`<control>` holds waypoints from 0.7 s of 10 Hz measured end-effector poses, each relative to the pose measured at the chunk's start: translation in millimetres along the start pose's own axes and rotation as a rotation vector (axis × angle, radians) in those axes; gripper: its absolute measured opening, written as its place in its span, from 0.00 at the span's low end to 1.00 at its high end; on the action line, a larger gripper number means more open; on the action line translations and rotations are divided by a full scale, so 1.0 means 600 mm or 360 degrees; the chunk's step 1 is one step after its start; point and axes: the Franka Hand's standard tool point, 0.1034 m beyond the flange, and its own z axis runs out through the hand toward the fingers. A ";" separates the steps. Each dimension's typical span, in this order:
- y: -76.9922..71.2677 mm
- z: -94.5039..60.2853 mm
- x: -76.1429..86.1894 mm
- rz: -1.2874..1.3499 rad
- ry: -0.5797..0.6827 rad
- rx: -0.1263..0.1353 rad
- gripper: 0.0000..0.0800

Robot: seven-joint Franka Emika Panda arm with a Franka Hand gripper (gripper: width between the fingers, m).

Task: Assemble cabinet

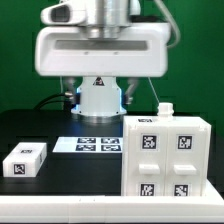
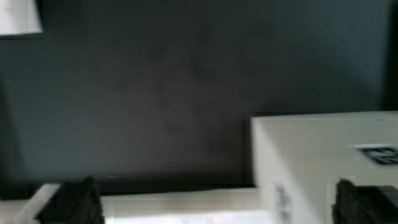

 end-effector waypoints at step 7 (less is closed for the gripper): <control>0.061 0.041 -0.027 -0.0022 0.0046 0.0031 0.81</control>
Offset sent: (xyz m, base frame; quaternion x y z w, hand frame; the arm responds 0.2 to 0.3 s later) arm 0.0000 0.0000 0.0000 0.0000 0.0000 0.0000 1.0000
